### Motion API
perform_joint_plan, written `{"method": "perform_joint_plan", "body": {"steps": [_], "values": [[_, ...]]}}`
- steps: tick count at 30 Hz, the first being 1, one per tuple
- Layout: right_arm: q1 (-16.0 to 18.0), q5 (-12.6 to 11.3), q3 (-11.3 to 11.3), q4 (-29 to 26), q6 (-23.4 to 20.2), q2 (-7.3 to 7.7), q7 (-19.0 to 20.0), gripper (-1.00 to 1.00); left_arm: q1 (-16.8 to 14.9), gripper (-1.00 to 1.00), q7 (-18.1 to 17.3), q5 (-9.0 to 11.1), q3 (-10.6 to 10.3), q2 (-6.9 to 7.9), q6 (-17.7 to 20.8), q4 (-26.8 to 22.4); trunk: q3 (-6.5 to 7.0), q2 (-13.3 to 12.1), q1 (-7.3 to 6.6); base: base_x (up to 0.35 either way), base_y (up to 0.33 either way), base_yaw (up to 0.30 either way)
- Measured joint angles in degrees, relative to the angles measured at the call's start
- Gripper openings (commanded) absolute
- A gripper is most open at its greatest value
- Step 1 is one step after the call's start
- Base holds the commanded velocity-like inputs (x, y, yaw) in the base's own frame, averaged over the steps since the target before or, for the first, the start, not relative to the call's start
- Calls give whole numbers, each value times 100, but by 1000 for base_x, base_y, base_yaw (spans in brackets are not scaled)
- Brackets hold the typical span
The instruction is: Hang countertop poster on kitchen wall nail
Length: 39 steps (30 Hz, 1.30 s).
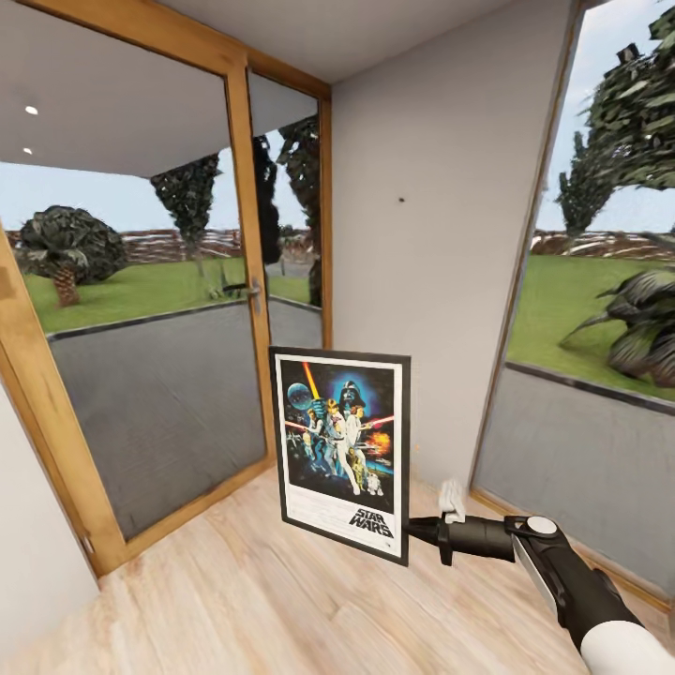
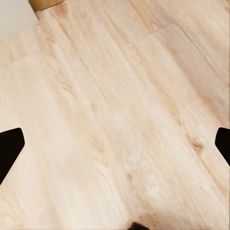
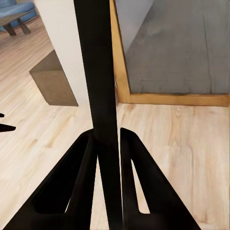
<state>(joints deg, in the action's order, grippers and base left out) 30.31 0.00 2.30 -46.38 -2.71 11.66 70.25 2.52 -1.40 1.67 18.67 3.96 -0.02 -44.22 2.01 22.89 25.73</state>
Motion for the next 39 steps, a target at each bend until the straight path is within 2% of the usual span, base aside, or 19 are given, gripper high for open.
{"method": "perform_joint_plan", "body": {"steps": [14,29,39], "values": [[0,0,0,2,-4,0,1,-100,0,100,-4,0,1,0,-6,4,0,0,0,264,263,-10],[-1,-1,-1,0,-7,1,1,-100,0,100,-4,-8,-1,0,-6,5,0,0,0,254,273,-227],[0,-8,-4,-6,-7,0,5,-100,0,100,-4,-8,0,0,-6,-1,0,0,0,253,273,-34]]}}
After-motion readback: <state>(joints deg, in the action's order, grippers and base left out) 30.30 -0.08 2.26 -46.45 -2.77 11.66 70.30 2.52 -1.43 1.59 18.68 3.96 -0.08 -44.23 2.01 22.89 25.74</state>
